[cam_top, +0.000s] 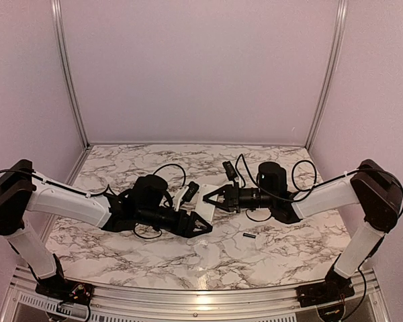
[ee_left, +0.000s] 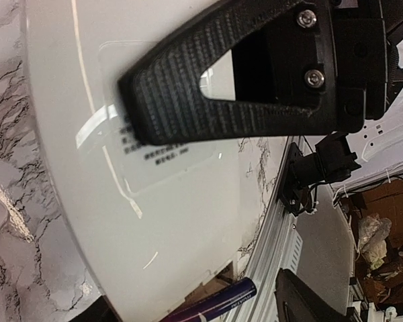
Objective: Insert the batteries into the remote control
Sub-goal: Load the battery into the battery compartment.
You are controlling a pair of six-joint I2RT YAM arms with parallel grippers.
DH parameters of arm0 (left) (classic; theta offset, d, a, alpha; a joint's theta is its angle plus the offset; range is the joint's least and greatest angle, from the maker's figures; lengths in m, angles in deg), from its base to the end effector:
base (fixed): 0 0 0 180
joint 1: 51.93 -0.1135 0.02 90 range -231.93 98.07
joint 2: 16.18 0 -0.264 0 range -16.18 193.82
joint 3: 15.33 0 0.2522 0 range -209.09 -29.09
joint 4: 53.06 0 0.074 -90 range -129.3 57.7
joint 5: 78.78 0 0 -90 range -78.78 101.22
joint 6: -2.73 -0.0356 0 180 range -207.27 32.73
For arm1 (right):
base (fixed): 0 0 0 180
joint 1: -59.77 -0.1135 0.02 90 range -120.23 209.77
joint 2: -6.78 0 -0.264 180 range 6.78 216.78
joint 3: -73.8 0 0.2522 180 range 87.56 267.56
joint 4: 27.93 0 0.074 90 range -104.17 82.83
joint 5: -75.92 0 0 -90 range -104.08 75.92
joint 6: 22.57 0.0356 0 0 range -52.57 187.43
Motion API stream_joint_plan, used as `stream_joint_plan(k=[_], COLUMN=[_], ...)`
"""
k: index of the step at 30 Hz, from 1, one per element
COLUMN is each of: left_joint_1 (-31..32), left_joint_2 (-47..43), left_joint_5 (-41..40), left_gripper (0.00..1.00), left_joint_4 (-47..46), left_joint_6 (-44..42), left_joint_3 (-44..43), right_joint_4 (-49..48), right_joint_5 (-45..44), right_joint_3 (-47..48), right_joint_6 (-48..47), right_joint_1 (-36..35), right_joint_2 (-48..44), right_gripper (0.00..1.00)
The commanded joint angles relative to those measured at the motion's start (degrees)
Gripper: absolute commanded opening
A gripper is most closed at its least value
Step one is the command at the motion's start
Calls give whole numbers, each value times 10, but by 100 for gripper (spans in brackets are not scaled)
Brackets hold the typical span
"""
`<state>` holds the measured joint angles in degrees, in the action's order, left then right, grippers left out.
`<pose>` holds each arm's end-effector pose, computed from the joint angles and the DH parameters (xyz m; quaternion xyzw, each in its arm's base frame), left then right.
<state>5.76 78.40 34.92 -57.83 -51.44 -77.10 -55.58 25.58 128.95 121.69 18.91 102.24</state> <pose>0.1734 -0.3010 0.1899 0.2629 0.8038 -0.4876 0.2169 0.2395 0.2372 0.1909 -0.1248 0.7542 0.6125 0.2012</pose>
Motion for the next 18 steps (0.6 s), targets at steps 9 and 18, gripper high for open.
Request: stream_joint_plan(k=[9, 18], left_joint_1=[4, -2], left_joint_2=[7, 8], left_joint_5=[8, 41], left_gripper=[50, 35], left_joint_4=[5, -42], left_joint_6=[-9, 12], left_joint_3=[-13, 6], right_joint_4=[-5, -12], right_joint_5=[-8, -6], right_joint_3=[3, 1], right_joint_6=[0, 0], right_joint_1=[3, 4], right_joint_2=[-23, -31], right_gripper=[0, 0])
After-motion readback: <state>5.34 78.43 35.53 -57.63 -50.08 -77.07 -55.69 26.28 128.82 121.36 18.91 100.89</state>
